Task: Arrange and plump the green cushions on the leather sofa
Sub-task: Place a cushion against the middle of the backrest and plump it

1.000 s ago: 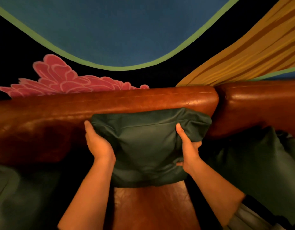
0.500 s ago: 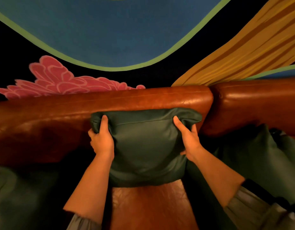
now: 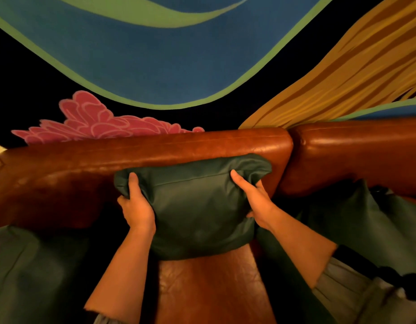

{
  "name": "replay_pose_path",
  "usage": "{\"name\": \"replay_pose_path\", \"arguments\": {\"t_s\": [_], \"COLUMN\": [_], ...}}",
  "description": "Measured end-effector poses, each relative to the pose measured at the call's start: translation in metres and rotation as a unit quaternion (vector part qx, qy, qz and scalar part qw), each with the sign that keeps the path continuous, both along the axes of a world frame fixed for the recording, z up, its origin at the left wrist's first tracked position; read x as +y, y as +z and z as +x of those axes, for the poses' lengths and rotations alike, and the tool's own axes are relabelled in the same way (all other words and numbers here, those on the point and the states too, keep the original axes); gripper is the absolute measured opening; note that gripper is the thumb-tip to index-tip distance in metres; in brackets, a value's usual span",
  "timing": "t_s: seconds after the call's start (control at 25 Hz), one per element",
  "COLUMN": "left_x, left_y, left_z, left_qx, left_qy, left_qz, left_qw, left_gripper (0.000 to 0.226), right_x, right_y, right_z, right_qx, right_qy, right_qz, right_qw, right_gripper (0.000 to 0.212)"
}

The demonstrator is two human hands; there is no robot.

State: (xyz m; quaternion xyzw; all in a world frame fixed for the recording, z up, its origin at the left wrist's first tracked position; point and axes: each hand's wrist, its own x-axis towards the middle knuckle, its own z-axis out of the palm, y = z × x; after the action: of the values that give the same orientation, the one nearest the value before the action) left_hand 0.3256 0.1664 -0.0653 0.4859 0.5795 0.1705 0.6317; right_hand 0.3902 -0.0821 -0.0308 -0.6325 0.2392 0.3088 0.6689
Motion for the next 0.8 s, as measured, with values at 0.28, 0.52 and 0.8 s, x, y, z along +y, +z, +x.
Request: {"name": "replay_pose_path", "arguments": {"t_s": [0.28,0.52,0.8], "left_x": [0.005,0.025,0.018], "left_y": [-0.014,-0.039,-0.018], "left_z": [0.006,-0.019,-0.076], "left_qx": [-0.084,-0.141,-0.105], "left_qy": [-0.008,-0.154,-0.257], "left_qz": [-0.054,-0.162,-0.072], "left_qw": [0.995,0.964,0.958], "left_gripper": [0.088,0.096,0.089], "right_x": [-0.003,0.0,-0.002], "right_y": [-0.009,-0.014,-0.011], "right_z": [0.005,-0.003,-0.01], "right_qx": [0.011,0.024,-0.09], "right_qy": [-0.005,0.006,0.025], "right_qz": [-0.02,-0.046,-0.138], "right_qw": [1.0,0.999,0.986], "right_gripper": [0.074,0.089,0.131]}}
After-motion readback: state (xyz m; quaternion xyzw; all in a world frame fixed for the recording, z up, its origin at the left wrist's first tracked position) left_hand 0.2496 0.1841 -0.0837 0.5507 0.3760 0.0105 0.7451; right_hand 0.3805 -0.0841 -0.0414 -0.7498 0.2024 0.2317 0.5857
